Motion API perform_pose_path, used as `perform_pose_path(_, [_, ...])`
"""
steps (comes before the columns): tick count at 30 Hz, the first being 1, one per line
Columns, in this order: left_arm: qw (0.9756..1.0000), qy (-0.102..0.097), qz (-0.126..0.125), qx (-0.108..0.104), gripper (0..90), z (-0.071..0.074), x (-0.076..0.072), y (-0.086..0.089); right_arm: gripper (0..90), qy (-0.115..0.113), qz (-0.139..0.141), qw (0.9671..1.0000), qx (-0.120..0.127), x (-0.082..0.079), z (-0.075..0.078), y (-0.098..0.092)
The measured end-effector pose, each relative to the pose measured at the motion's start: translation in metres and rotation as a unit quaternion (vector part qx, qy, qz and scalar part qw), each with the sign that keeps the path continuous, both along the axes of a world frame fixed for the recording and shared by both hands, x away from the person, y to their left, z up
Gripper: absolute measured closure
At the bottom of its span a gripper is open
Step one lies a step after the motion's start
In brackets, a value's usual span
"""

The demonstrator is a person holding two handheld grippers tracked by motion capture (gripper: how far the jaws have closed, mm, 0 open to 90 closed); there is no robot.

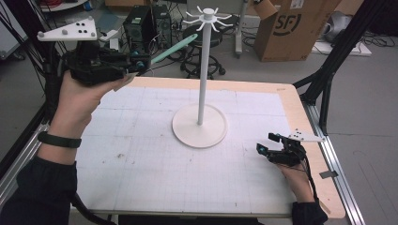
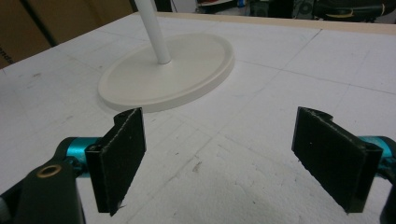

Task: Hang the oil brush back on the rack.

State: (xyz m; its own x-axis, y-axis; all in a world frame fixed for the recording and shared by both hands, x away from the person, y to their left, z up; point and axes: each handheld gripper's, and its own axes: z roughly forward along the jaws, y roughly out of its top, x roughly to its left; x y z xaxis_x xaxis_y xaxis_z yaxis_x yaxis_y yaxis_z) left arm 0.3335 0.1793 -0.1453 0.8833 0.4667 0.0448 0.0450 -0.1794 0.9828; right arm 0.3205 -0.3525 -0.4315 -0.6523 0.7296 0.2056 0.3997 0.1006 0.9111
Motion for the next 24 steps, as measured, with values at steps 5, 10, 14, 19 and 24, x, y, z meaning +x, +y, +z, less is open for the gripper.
perform_pose_path(5, [1.0, -0.002, 0.005, -0.001, 82.2, 0.0042, 0.0021, -0.0011, 16.9, 0.001, 0.001, 1.0, 0.0, 0.0, 0.0, 0.0001])
perform_pose_path(10, [1.0, -0.003, 0.005, -0.002, 82.2, 0.0062, 0.0049, -0.0028, 16.9, 0.001, 0.002, 1.0, 0.001, -0.0001, 0.0001, 0.0001])
perform_pose_path(14, [0.9999, -0.004, 0.009, 0.005, 82.2, 0.006, 0.0067, -0.0046, 16.9, 0.001, 0.003, 1.0, 0.001, -0.0001, 0.0001, 0.0001])
perform_pose_path(19, [0.9999, -0.004, 0.012, 0.007, 82.2, 0.0055, 0.0081, -0.0056, 16.9, 0.0, 0.003, 1.0, 0.002, -0.0002, 0.0002, 0.0001])
perform_pose_path(24, [0.9999, -0.003, 0.014, 0.008, 82.2, 0.0054, 0.0084, -0.0059, 16.8, 0.001, 0.003, 1.0, 0.004, -0.0003, 0.0003, 0.0001])
